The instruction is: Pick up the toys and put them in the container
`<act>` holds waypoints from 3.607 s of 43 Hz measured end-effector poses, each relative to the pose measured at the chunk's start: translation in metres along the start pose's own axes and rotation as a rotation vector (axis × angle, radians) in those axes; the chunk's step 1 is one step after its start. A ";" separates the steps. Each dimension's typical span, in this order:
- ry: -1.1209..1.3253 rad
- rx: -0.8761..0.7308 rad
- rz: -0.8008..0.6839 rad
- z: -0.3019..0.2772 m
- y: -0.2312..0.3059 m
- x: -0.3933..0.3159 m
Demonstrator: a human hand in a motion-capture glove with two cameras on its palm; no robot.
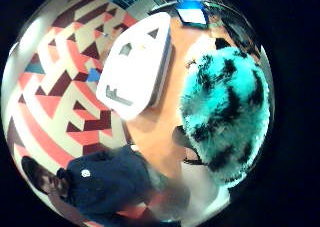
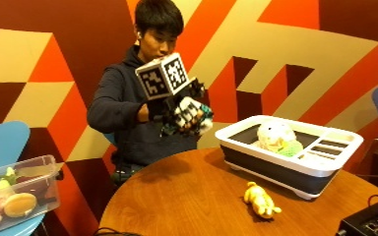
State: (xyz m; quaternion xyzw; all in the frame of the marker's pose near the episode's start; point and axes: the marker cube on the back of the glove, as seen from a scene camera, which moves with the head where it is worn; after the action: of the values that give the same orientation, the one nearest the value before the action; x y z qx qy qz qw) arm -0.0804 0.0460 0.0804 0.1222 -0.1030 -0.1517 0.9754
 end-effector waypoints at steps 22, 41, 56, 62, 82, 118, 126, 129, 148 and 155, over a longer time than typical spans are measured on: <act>-0.587 0.181 -0.208 0.018 -0.089 -0.158; -0.531 0.097 -0.070 0.020 -0.094 -0.086; 0.096 -0.383 0.137 0.095 -0.117 0.033; 0.354 -0.553 0.125 0.124 -0.132 0.050; 0.489 -0.543 -0.018 0.156 -0.138 0.054; -0.542 0.031 -0.116 -0.014 -0.143 -0.097; -0.629 0.046 -0.138 0.016 -0.171 -0.136; -0.667 0.064 -0.138 0.024 -0.177 -0.149; -0.603 -0.226 -0.078 0.072 -0.197 -0.178; -0.621 -0.180 -0.070 0.051 -0.188 -0.164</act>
State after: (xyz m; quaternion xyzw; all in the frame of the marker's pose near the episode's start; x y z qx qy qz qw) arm -0.2961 -0.0854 0.0517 -0.0130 -0.3774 -0.2234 0.8986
